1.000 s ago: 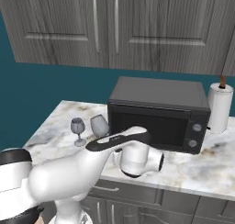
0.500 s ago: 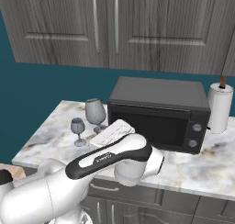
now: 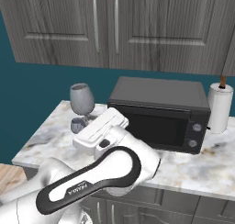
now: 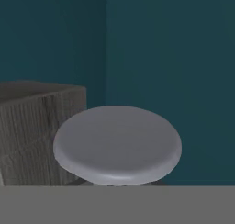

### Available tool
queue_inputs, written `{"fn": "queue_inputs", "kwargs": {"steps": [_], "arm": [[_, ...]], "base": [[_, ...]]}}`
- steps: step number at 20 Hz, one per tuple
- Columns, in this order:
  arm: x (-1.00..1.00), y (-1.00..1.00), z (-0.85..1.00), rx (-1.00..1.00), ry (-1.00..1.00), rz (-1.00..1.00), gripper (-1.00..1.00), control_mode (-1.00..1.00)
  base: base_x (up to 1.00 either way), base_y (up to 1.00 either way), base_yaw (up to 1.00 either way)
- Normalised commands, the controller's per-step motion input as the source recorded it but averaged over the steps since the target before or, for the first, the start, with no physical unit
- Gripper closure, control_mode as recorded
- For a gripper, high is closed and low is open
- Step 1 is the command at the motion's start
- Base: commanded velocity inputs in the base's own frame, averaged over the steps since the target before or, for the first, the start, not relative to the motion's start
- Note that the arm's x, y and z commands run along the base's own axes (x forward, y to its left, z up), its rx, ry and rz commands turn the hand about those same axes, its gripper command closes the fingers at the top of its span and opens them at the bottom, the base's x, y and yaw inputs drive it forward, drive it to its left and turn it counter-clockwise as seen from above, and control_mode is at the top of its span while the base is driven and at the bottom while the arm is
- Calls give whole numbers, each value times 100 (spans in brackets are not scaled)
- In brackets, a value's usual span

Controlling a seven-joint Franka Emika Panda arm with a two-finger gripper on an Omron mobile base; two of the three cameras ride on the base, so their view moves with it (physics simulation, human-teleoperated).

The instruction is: Retrieve the wine glasses from the counter and place one next to each plate.

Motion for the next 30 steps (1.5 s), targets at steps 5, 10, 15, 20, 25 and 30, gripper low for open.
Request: {"fn": "queue_inputs", "kwargs": {"steps": [5, 10, 15, 20, 25, 30], "arm": [[-60, 3, 86, 0, -8, 0, 100, -100], [-73, 3, 64, 0, -11, 0, 100, -100], [-50, 0, 9, 0, -9, 0, 100, 100], [0, 0, 0, 0, 0, 0, 100, 100], [0, 0, 0, 0, 0, 0, 100, 100], [0, 0, 0, 0, 0, 0, 100, 100]], "base": [[0, 0, 0], [0, 0, 0], [-36, 0, -1], [-41, -53, -41], [0, -19, -94], [0, 0, -100]]}}
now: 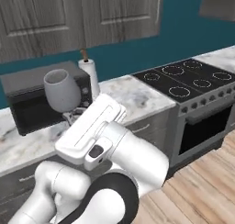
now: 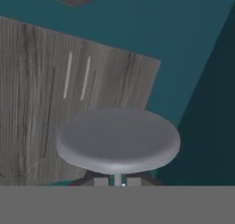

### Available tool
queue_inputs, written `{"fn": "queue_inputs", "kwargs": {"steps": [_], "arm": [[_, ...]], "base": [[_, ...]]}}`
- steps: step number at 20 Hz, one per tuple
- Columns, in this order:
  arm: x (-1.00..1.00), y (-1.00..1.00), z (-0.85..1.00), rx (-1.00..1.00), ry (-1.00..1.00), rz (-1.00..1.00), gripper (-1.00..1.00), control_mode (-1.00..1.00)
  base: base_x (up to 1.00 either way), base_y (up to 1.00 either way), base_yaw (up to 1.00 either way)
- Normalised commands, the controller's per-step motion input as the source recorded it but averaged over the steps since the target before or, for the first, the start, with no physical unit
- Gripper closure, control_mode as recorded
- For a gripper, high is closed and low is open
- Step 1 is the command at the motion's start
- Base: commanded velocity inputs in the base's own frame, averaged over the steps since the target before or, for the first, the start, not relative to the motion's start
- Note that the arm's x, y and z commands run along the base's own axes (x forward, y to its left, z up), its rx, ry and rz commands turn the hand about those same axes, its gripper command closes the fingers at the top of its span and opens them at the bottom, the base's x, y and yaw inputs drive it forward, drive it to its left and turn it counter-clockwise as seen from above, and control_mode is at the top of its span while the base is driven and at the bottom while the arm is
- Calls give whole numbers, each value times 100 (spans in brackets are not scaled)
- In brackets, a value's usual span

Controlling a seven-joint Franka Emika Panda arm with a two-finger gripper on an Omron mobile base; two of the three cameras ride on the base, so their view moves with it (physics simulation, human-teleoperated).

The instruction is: Retrieve the wine glasses from the counter and place one next to each plate.

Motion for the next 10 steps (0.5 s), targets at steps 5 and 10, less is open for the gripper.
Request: {"fn": "queue_inputs", "kwargs": {"steps": [5, 10], "arm": [[0, 0, 0, 0, 0, 0, 100, 100], [0, 0, 0, 0, 0, 0, 100, 100]], "base": [[0, 0, -100], [0, 0, -100]]}}
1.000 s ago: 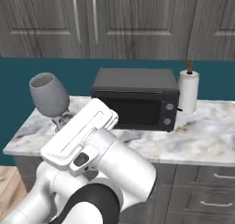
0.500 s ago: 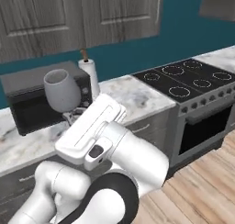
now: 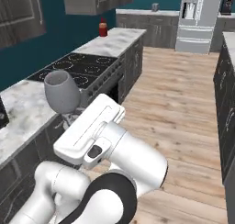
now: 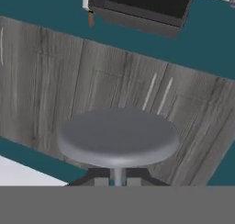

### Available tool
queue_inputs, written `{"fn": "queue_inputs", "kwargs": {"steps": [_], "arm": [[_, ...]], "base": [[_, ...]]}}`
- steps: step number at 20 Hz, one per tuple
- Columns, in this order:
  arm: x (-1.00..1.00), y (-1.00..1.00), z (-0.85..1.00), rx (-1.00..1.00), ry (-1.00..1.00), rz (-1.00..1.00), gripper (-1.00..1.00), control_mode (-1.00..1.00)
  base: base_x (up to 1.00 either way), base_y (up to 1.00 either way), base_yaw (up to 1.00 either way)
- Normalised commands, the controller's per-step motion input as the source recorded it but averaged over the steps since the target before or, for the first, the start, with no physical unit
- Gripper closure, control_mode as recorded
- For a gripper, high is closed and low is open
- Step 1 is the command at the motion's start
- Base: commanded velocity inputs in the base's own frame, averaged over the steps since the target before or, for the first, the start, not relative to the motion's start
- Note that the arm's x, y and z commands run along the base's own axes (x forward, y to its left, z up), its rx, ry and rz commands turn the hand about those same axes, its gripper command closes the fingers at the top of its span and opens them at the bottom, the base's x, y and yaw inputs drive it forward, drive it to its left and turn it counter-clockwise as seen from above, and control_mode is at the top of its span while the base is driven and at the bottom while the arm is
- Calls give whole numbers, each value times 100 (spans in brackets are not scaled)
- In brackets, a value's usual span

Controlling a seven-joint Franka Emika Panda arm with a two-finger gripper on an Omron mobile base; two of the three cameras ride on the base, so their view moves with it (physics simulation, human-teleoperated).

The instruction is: Retrieve the wine glasses from the counter and place one next to each plate.

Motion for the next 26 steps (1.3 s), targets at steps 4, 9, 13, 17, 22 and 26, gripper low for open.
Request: {"fn": "queue_inputs", "kwargs": {"steps": [4, 9, 13, 17, 22, 26], "arm": [[0, 0, 0, 0, 0, 0, 100, 100], [0, 0, 0, 0, 0, 0, 100, 100], [0, 0, 0, 0, 0, 0, 100, 100], [0, 0, 0, 0, 0, 0, 100, 100], [0, 0, 0, 0, 0, 0, 100, 100], [0, 0, 0, 0, 0, 0, 100, 100]], "base": [[0, 0, -100], [-6, -19, -92], [-21, -100, -33], [-38, -100, -15], [-20, -100, -14], [0, -100, 0]]}}
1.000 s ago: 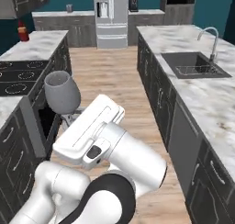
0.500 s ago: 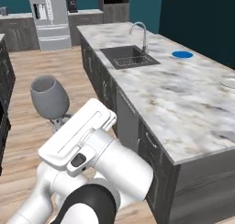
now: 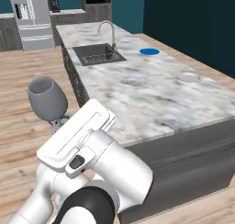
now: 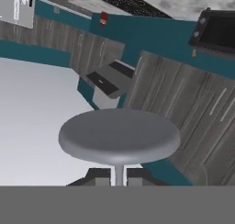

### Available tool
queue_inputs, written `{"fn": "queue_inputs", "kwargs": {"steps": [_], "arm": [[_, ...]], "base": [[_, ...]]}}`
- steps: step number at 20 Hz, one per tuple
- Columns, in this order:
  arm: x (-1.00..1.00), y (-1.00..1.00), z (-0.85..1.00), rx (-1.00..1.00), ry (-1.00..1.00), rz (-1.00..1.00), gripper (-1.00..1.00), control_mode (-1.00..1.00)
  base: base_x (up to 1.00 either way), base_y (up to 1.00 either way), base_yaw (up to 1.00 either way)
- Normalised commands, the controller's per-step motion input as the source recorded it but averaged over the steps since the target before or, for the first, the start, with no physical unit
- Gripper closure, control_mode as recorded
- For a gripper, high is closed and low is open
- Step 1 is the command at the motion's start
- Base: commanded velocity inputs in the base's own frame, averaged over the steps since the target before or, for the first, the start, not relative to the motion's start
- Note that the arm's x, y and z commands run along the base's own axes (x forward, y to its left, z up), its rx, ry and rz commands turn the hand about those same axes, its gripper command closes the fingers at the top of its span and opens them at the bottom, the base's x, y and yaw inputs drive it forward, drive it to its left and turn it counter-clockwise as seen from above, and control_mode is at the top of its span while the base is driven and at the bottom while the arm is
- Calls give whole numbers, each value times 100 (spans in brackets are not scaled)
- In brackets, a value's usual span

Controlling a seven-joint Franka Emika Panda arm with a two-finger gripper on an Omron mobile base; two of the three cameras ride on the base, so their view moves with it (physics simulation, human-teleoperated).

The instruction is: Retrieve the wine glasses from the counter and place one next to each plate.

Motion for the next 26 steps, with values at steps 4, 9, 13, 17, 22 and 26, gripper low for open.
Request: {"fn": "queue_inputs", "kwargs": {"steps": [4, 9, 13, 17, 22, 26], "arm": [[0, 0, 0, 0, 0, 0, 100, 100], [0, 0, 0, 0, 0, 0, 100, 100], [0, 0, 0, 0, 0, 0, 100, 100], [0, 0, 0, 0, 0, 0, 100, 100], [0, 0, 0, 0, 0, 0, 100, 100], [0, 0, 0, 0, 0, 0, 100, 100]], "base": [[11, -100, 0], [52, -100, 0], [62, -100, 8], [88, -100, 16], [91, -100, 21], [83, -100, 21]]}}
